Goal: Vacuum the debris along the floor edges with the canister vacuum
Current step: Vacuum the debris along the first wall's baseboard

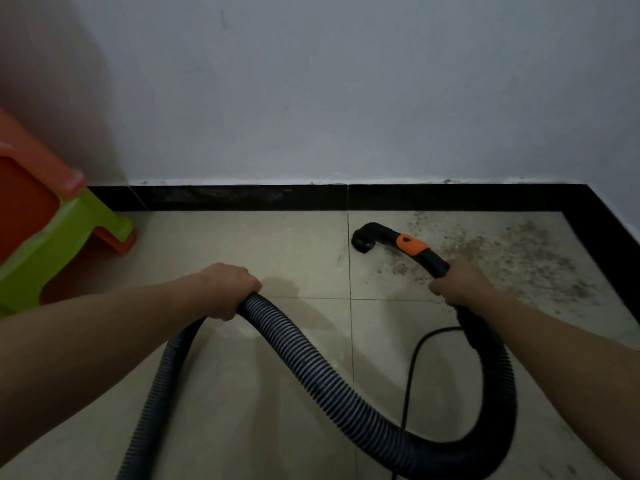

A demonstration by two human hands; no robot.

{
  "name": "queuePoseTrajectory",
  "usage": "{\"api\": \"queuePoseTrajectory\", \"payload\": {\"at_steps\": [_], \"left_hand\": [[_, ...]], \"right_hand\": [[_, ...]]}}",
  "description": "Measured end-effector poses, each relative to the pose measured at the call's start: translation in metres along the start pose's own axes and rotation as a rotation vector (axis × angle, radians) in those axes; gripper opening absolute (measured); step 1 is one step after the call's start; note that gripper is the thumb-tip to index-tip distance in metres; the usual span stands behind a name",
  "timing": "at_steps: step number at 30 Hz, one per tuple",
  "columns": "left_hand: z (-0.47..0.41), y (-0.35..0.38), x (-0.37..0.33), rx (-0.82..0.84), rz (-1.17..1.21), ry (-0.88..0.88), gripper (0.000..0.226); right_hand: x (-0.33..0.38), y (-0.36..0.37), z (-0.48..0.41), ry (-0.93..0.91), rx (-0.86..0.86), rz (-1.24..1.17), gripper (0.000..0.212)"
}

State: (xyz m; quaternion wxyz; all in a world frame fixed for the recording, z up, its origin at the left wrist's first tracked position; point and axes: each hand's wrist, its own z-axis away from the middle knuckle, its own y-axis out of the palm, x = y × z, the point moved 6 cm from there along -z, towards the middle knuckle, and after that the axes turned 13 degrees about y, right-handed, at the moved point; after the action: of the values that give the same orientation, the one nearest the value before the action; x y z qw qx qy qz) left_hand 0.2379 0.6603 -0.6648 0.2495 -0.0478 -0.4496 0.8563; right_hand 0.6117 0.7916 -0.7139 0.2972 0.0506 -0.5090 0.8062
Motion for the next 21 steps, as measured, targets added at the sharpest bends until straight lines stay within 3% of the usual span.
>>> {"api": "queuePoseTrajectory", "payload": {"at_steps": [6,10,14,18,21], "left_hand": [[0.006,0.016,0.004,0.059,0.033,0.005,0.028],[0.000,0.015,0.000,0.056,0.027,0.030,0.031],[-0.006,0.017,0.000,0.060,0.061,0.035,0.029],[-0.025,0.017,-0.015,0.098,0.079,0.072,0.031],[-0.042,0.019,-0.029,0.122,0.082,0.121,0.037]], "right_hand": [[0.020,0.021,0.002,-0.040,0.200,0.081,0.021],[0.016,0.005,-0.004,-0.049,0.041,0.088,0.025],[0.003,-0.005,-0.005,-0.026,0.121,0.139,0.023],[-0.018,-0.031,-0.002,0.020,0.027,0.188,0.025],[-0.051,-0.041,0.006,0.078,0.090,0.219,0.026]]}}
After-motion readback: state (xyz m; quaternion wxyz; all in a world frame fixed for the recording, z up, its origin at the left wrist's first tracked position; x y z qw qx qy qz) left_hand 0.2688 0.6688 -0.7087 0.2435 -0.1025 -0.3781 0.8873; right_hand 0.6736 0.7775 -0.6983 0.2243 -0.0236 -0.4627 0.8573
